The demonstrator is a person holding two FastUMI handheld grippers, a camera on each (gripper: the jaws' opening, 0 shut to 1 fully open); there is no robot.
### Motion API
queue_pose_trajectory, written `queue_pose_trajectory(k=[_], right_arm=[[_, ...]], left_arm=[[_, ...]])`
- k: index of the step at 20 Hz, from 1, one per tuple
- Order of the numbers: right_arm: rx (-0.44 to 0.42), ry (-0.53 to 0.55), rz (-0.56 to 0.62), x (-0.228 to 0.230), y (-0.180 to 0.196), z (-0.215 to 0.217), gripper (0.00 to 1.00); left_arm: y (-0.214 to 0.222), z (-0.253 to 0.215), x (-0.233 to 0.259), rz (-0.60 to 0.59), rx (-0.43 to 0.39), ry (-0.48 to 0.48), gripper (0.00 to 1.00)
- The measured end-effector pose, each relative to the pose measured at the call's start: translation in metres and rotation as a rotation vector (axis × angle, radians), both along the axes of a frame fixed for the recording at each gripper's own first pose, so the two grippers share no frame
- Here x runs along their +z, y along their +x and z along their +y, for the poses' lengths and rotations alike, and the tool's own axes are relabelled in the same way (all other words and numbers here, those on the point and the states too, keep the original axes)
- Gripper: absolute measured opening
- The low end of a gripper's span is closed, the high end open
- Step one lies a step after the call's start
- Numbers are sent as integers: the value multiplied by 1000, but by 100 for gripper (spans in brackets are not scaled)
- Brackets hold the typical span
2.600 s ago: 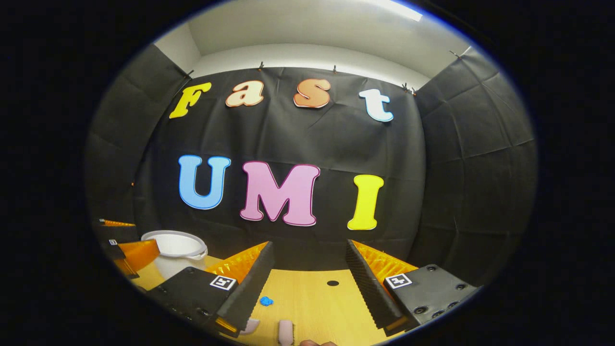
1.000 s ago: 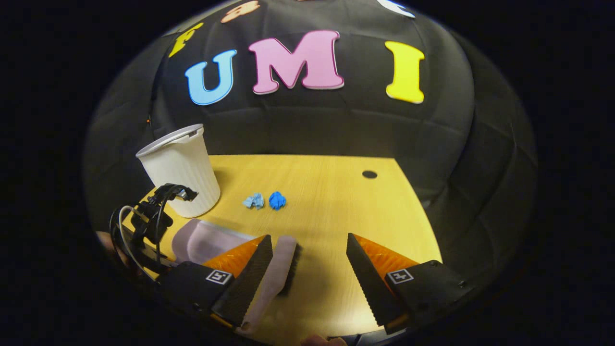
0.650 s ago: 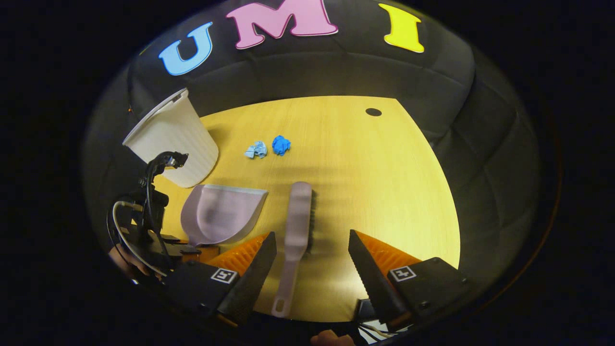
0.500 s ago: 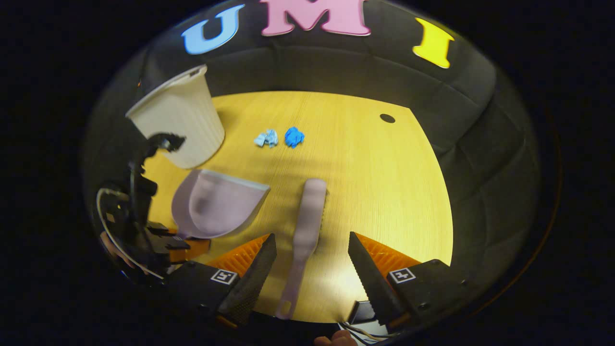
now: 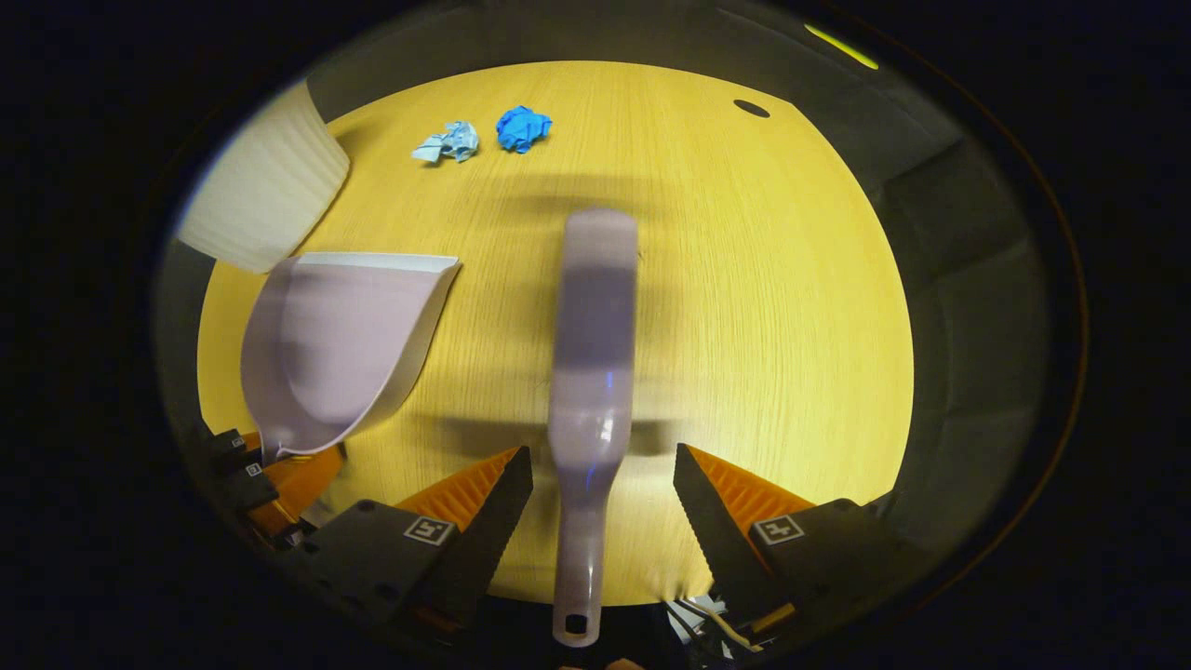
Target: Pick up the small broom and dustpan from the desktop, sweep the trash into the dustpan with the broom, and then empty the trash into the garbage bin.
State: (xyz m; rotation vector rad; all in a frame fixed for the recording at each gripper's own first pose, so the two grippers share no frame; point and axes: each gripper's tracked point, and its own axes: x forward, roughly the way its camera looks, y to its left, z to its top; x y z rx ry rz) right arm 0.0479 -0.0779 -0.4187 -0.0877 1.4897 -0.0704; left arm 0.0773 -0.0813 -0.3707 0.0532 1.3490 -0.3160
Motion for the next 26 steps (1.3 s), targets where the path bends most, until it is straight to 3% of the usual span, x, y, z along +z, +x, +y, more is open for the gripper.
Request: queue_pose_trajectory(k=[1, 3, 4, 6, 10, 13, 16, 22, 26], right_arm=[[-31, 13, 27, -3, -3, 2, 97], [-40, 10, 58, -10, -5, 2, 70], [-35, 7, 68, -13, -7, 0, 73], [-37, 25, 99, -17, -13, 2, 46], [-54, 81, 115, -21, -5, 7, 31], [-56, 128, 116, -21, 14, 4, 29], [-68, 129, 80, -21, 59, -10, 29], [186, 30, -10, -28, 201, -30, 28], [551, -95, -27, -30, 278, -27, 29]], left_arm=[[0, 1, 0, -1, -4, -2, 31], [1, 1, 0, -3, -16, 1, 30], [3, 1, 0, -3, -21, 3, 30], [5, -1, -1, -1, -24, 4, 30], [6, -1, -1, 6, -22, 9, 31], [7, -2, -2, 24, -30, 23, 30], [10, 1, -1, 46, -46, 56, 30], [20, 1, 3, 92, -55, 98, 31], [25, -4, 7, 114, -39, 81, 30]])
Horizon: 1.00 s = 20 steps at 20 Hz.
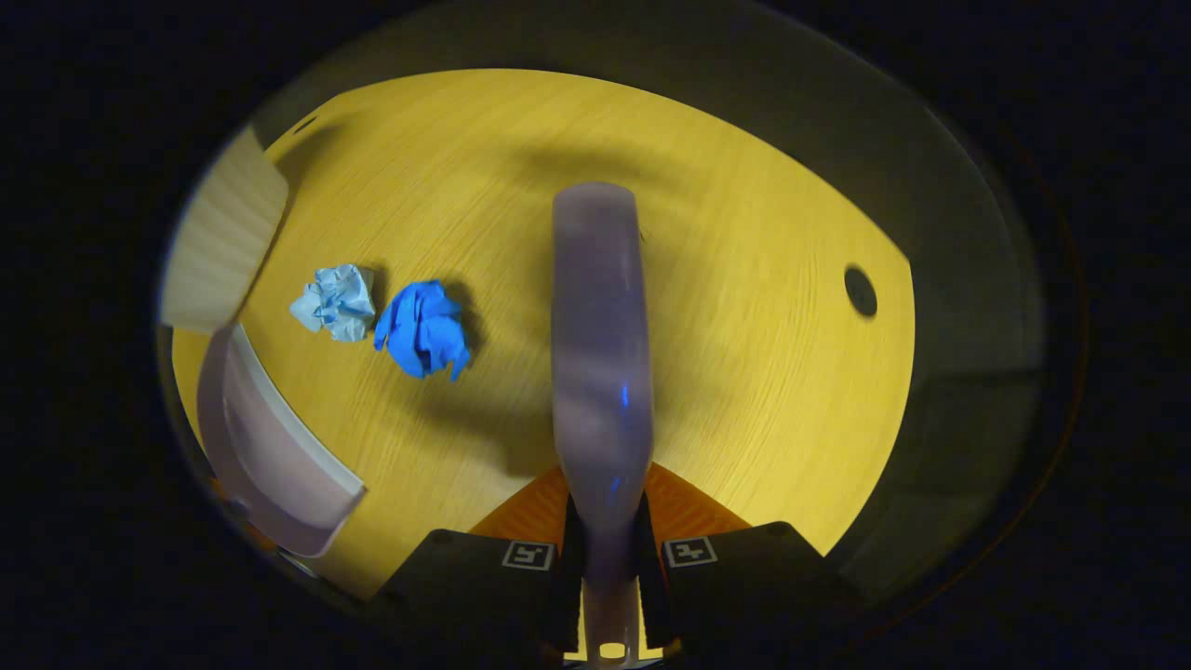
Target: Pick up the small broom and dustpan from the desktop, sweep the trash into the dustpan with the broom, and then empty the trash into the garbage bin.
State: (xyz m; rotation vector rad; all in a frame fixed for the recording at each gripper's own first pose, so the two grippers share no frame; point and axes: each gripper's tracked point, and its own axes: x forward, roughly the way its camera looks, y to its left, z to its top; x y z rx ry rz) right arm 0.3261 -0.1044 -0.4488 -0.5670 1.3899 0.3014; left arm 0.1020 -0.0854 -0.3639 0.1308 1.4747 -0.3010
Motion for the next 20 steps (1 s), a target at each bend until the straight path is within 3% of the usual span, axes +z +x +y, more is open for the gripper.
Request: queue_pose_trajectory(k=[6, 15, 17, 20], right_arm=[[224, 31, 39, -6, 26, 53, 28], [655, 35, 341, -1, -67, 63, 28], [707, 50, 396, 10, -88, 57, 28], [675, 103, 417, 16, -79, 54, 29]], left_arm=[[0, -1, 1, 21, 13, -3, 31], [-1, -2, 1, 10, 27, -45, 31], [-2, -2, 1, 7, 36, -55, 31], [0, -5, 1, -15, 42, -84, 30]])
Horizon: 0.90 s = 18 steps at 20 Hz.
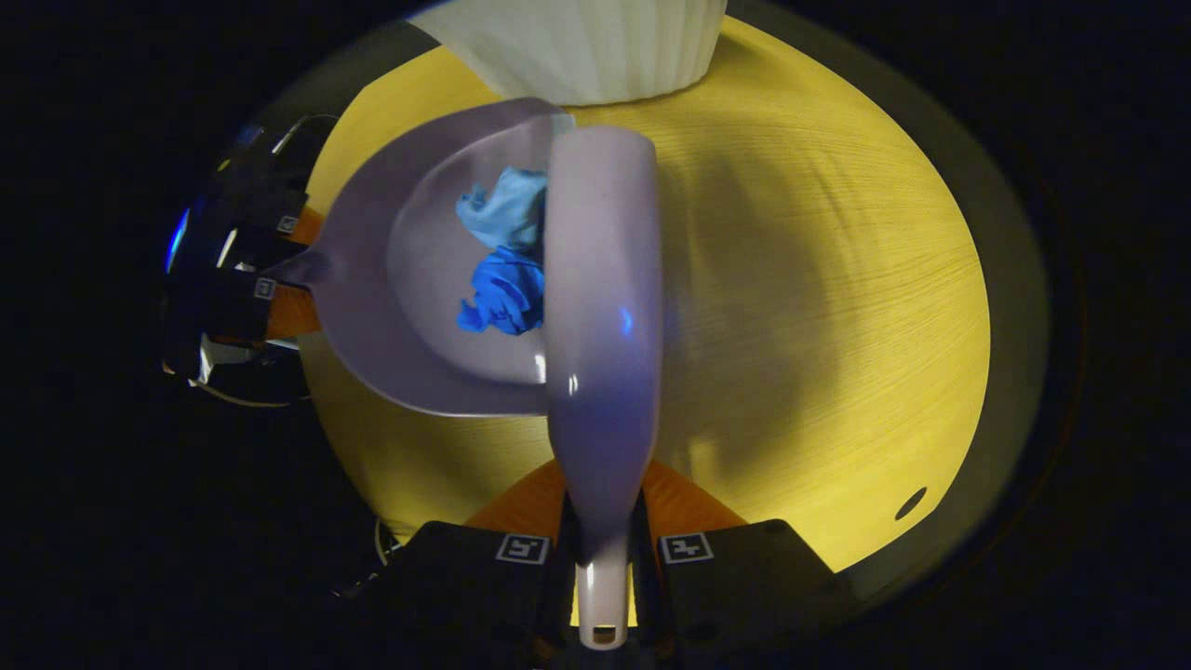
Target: Pick up the small broom and dustpan from the desktop, sweep the trash into the dustpan with the broom, and then empty the trash into the garbage bin.
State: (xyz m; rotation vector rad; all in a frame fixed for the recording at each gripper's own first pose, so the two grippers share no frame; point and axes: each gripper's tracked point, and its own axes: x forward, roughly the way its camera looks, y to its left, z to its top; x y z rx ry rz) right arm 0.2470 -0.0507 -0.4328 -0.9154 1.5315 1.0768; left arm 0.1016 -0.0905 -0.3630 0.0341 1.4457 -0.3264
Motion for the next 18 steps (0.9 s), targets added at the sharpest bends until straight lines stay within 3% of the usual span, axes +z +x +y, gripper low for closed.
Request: queue_pose_trajectory(k=[4, 7, 15, 18], right_arm=[[-148, -9, -88, 3, 34, -21, 29], [-269, -20, -99, 5, 37, -36, 29], [-449, 16, -142, -10, 37, -62, 29], [-495, 26, -122, -17, 29, -80, 29]], left_arm=[[3, -1, 2, -55, 4, -22, 30], [3, 0, 3, -81, -16, -26, 30], [-22, 16, 52, -224, -29, -121, 30], [-27, 22, 81, -278, 24, -160, 31]])
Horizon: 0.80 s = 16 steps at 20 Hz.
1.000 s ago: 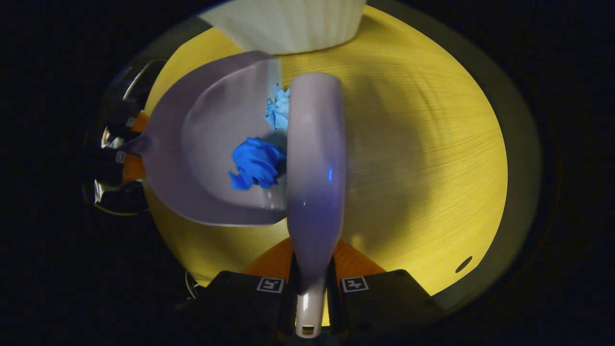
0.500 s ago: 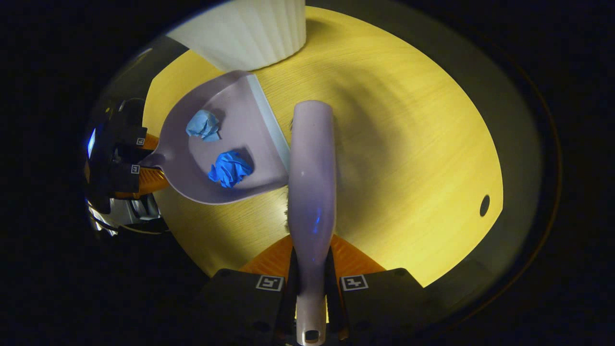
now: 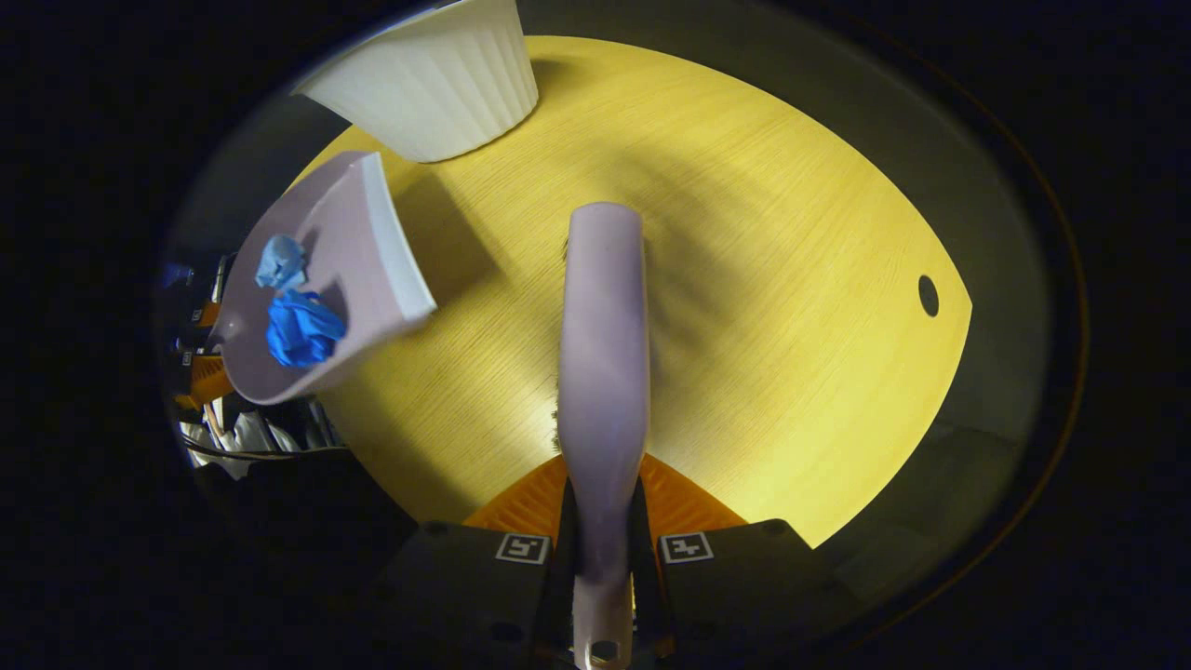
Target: Pick up the small broom and dustpan from the desktop, sweep the trash into the dustpan with the broom, and then empty the trash into the garbage bin.
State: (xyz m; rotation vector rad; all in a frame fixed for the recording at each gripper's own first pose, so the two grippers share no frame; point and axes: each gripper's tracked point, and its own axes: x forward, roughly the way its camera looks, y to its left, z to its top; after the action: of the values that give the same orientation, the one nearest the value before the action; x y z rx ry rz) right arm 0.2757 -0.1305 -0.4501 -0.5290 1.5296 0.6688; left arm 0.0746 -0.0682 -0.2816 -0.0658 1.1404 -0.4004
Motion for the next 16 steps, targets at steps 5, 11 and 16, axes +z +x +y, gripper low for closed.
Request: queue_pose_trajectory(k=[5, 11, 16], right_arm=[[-50, 49, -24, -5, 1, -9, 29], [-175, 148, -40, -7, -4, -20, 29], [-274, 200, -69, -1, -9, -30, 29]], left_arm=[[-17, 35, 68, -85, 26, 59, 30], [10, 74, 172, -201, 165, 76, 29], [111, 138, 234, -286, 169, 284, 29]])
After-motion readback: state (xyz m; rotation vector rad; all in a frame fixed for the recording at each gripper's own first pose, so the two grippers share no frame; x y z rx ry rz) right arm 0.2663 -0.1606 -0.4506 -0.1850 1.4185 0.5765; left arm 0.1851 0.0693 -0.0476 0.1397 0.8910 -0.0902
